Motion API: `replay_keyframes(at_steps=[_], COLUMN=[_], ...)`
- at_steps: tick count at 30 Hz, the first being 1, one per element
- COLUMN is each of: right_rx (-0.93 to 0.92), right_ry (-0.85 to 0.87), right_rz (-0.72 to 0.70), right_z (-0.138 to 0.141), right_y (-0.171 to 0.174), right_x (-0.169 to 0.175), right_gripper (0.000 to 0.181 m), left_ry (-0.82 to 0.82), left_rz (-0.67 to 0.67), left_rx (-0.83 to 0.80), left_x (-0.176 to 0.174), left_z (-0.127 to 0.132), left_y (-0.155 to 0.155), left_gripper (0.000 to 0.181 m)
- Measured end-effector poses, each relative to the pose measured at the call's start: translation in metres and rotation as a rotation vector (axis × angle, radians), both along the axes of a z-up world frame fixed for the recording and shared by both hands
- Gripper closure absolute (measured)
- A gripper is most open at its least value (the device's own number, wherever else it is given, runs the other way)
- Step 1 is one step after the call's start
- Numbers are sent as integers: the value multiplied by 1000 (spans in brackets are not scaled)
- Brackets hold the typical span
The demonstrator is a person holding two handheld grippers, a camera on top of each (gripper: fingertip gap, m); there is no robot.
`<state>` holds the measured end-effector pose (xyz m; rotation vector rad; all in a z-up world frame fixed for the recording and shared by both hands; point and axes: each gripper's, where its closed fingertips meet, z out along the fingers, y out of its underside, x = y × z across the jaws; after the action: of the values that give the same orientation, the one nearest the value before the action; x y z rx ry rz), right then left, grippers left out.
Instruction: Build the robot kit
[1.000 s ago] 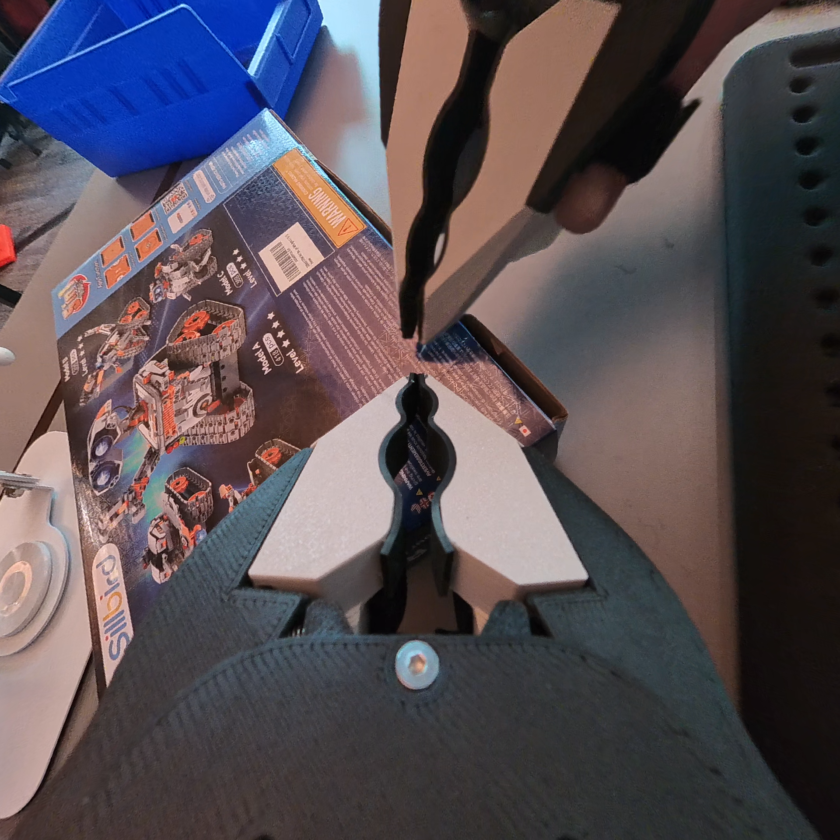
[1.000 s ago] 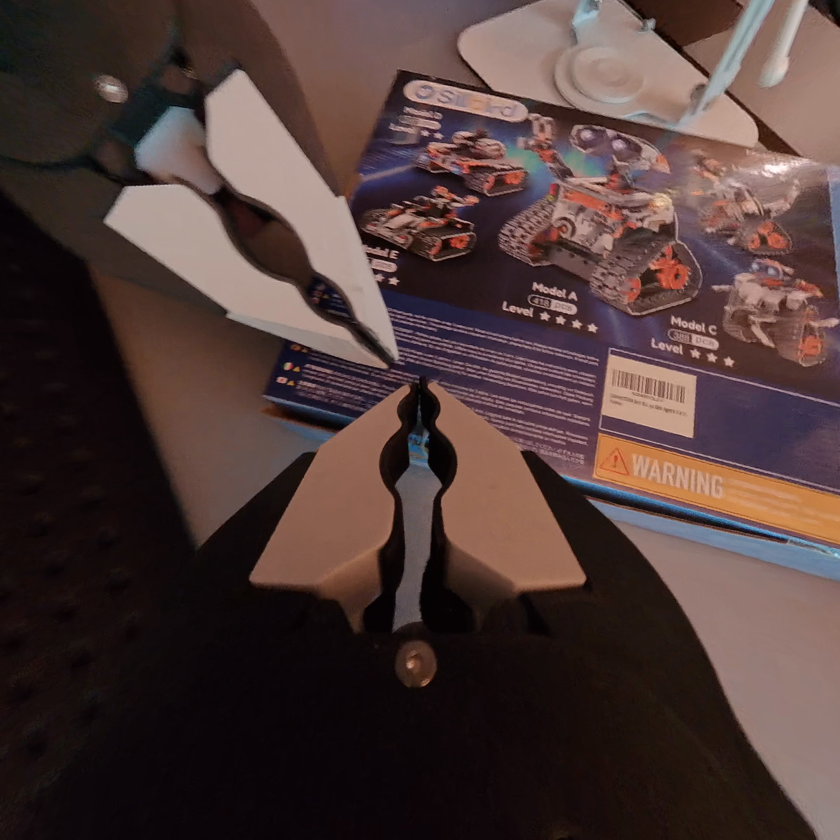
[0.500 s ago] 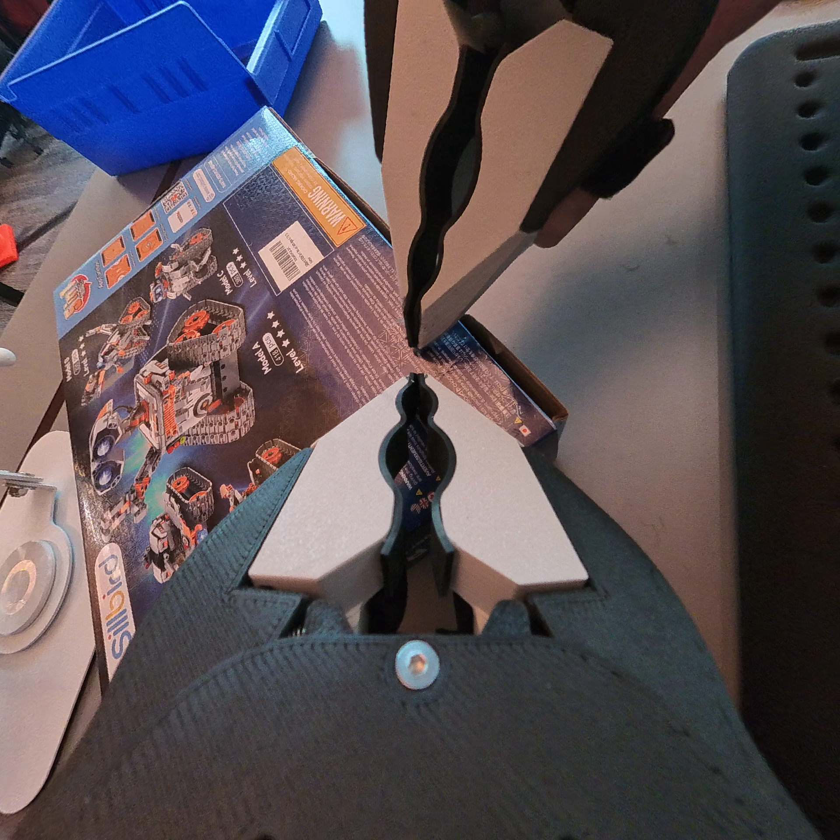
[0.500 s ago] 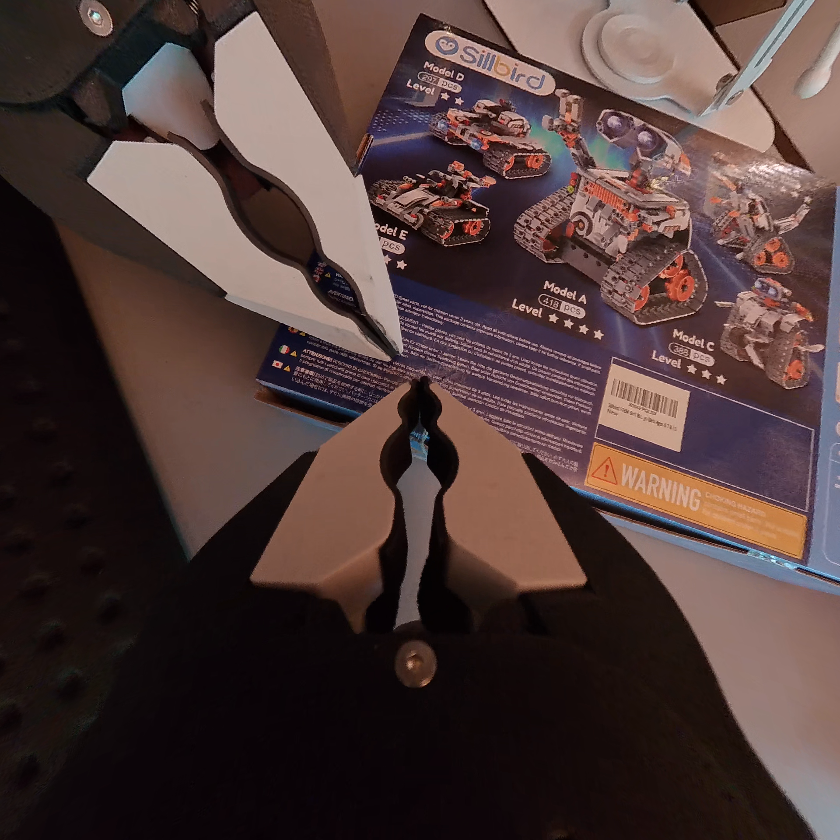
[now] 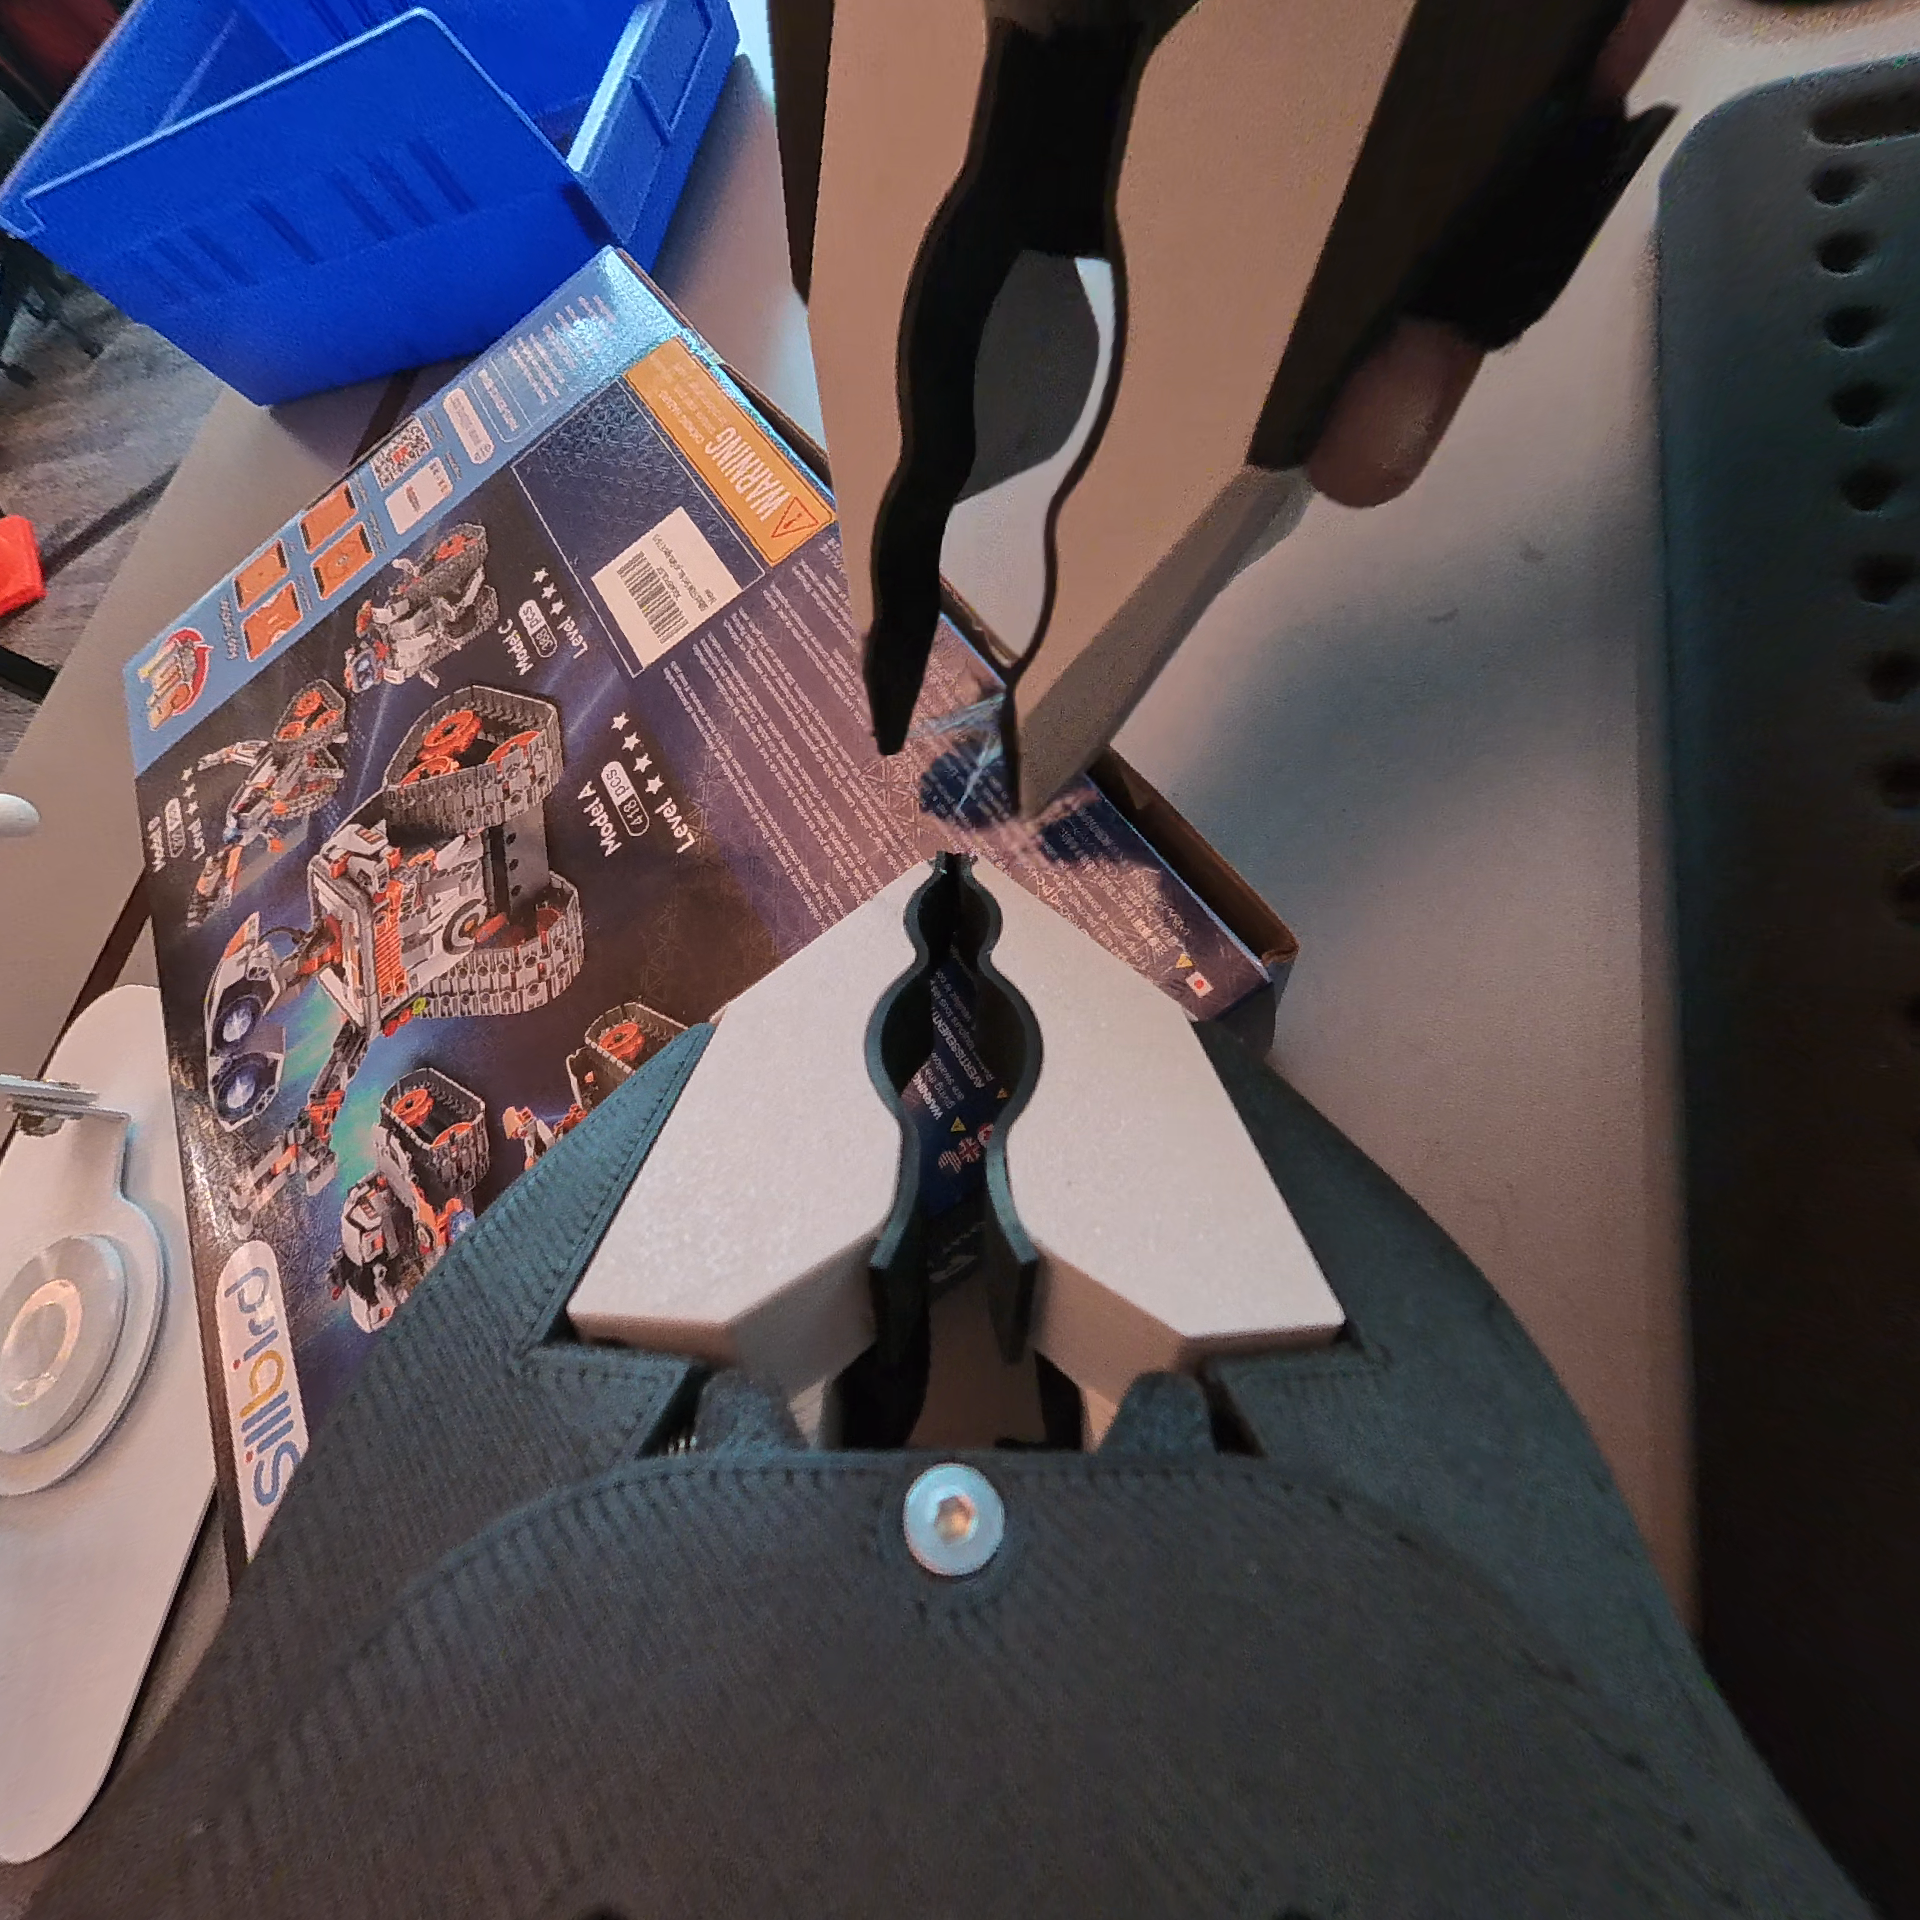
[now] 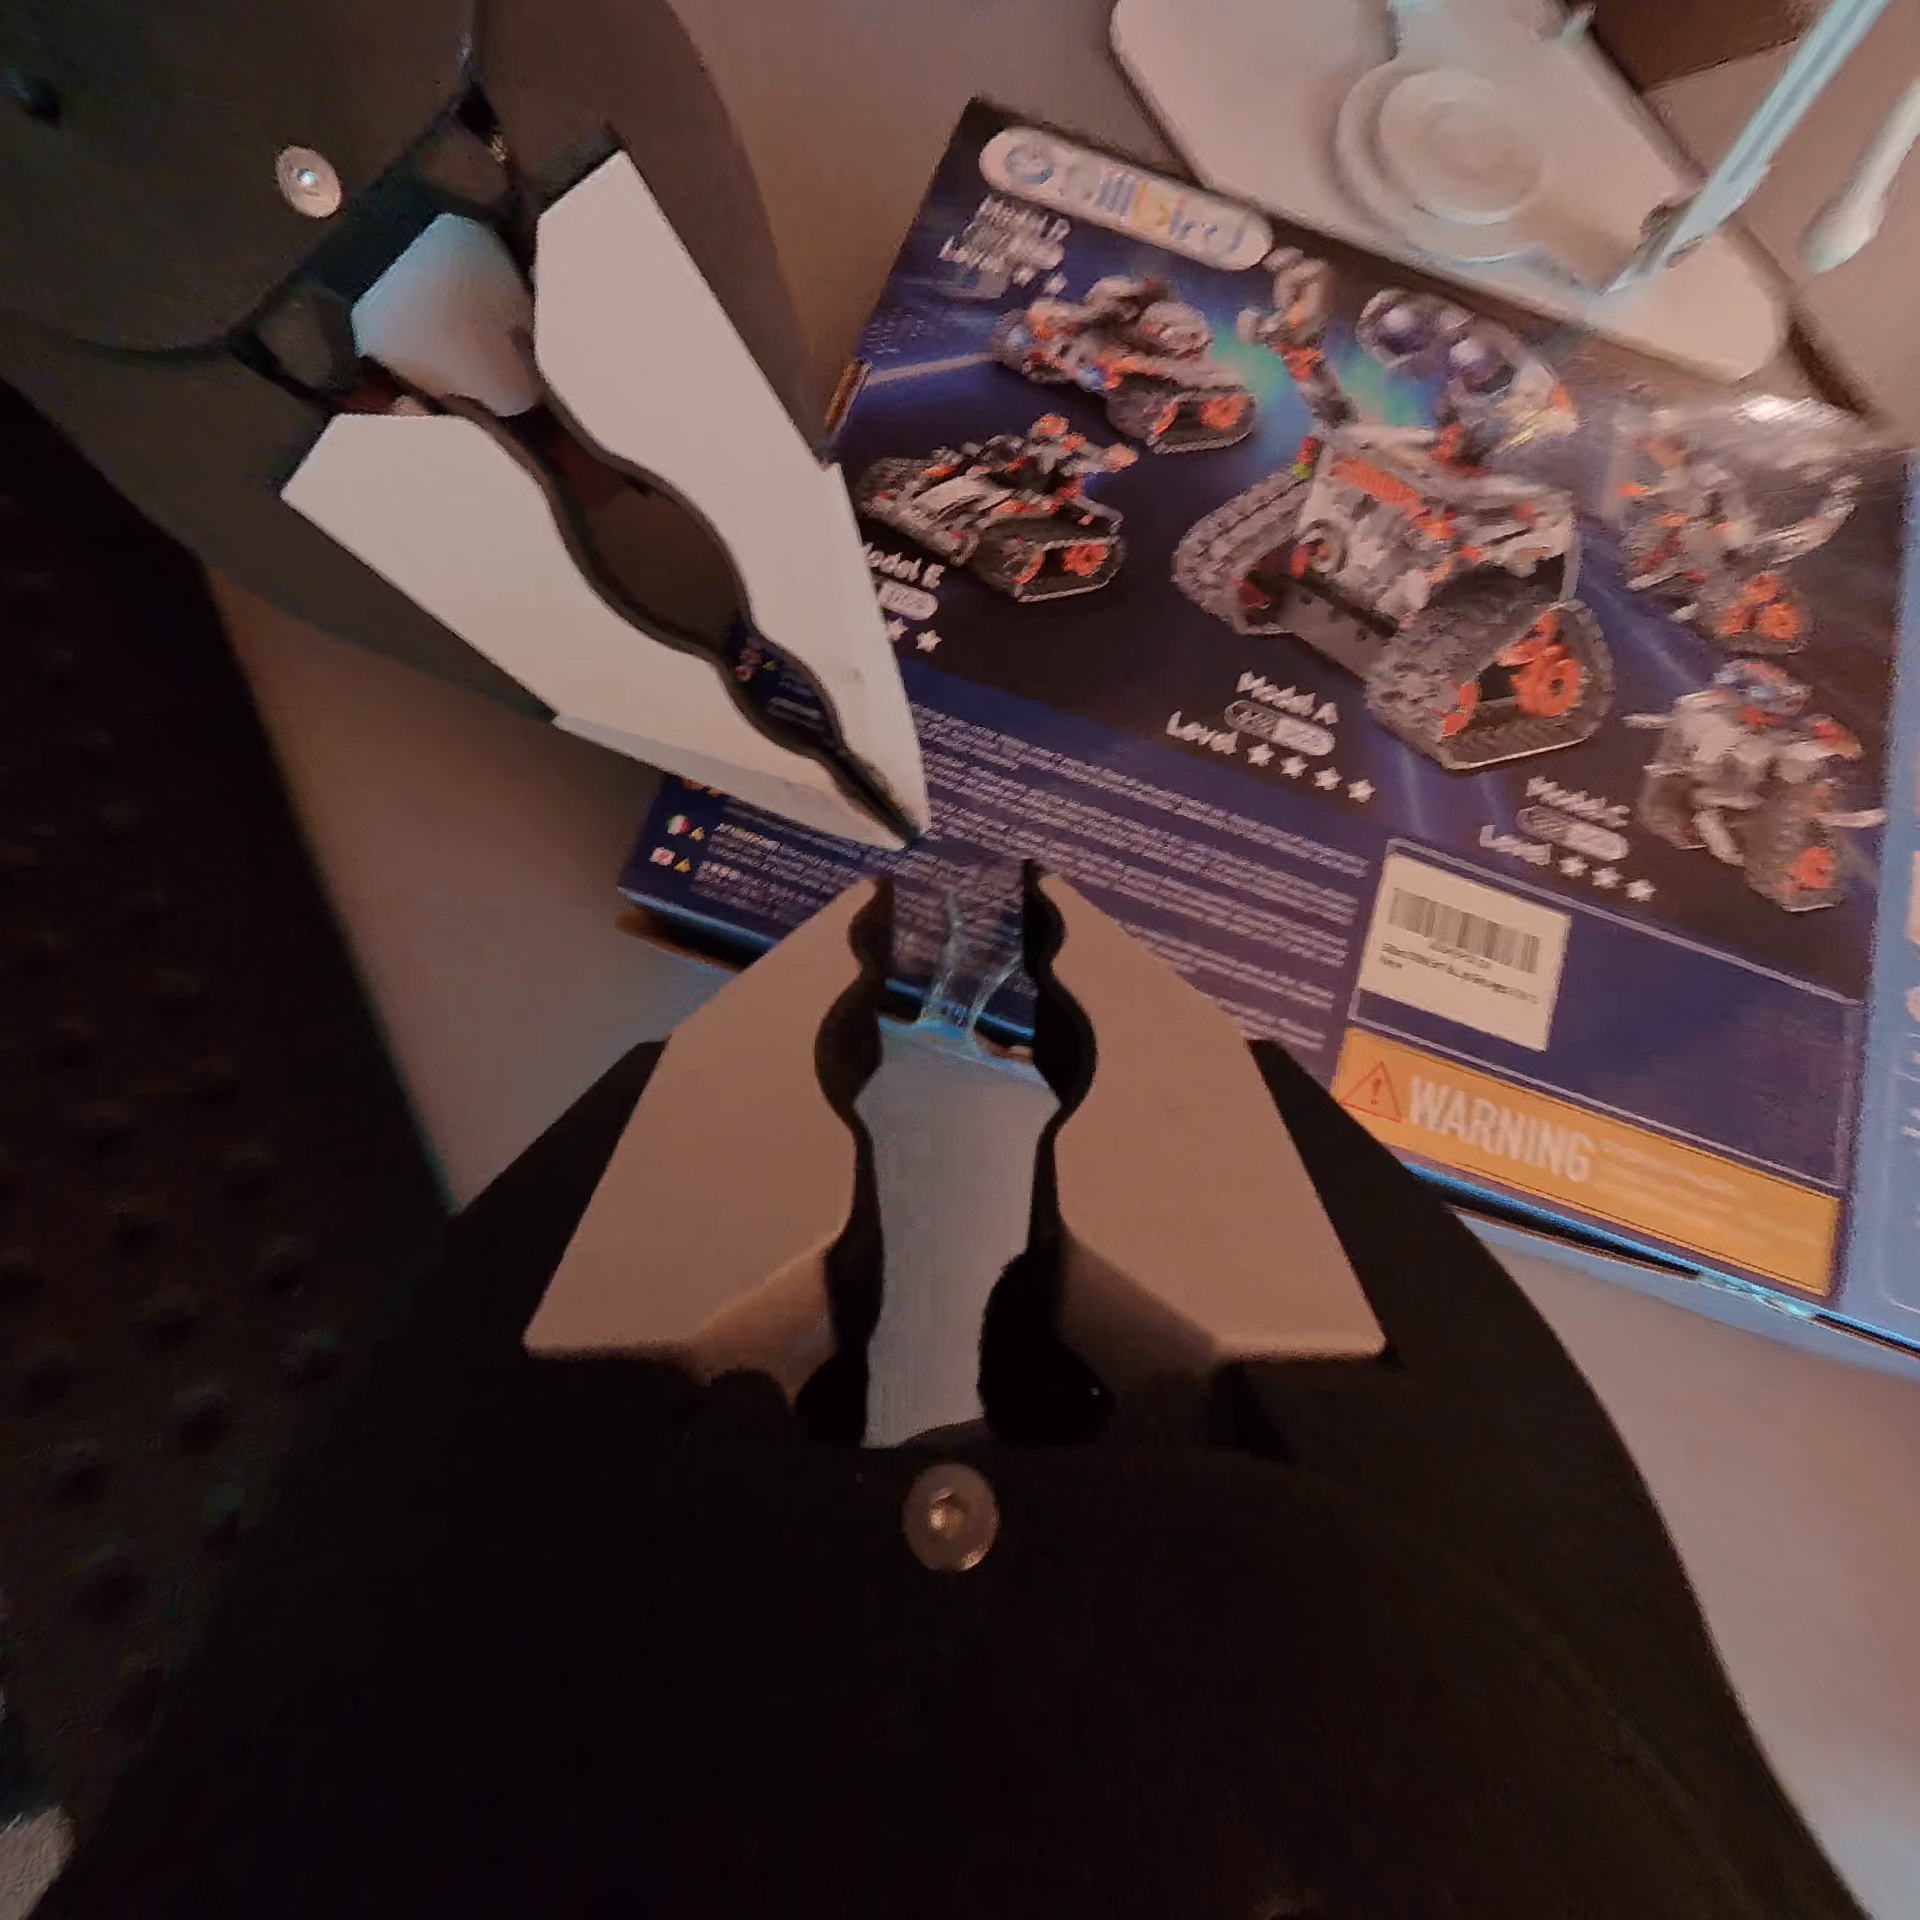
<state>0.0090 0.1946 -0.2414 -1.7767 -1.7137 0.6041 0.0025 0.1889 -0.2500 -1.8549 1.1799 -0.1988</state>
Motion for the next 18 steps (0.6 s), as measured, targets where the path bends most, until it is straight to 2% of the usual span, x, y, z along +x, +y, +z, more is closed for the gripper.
replay_keyframes(at_steps=[1, 7, 12, 18], right_rx=[-9, 7, 35, 112], right_ry=[-23, -182, -258, -262], right_rz=[14, 70, 98, 77], right_z=[-2, -9, -10, -10], right_y=[-1, 2, 2, 5], right_x=[1, 1, 1, 1], right_gripper=[156, 180, 181, 181], left_ry=[-1, 4, 10, 10], left_rz=[0, 0, 0, -1], left_rx=[-1, -2, -1, 0], left_x=[0, 0, 0, 0], left_z=[0, 0, -1, -1], left_y=[0, 0, 0, 0], left_gripper=[181, 181, 181, 181])
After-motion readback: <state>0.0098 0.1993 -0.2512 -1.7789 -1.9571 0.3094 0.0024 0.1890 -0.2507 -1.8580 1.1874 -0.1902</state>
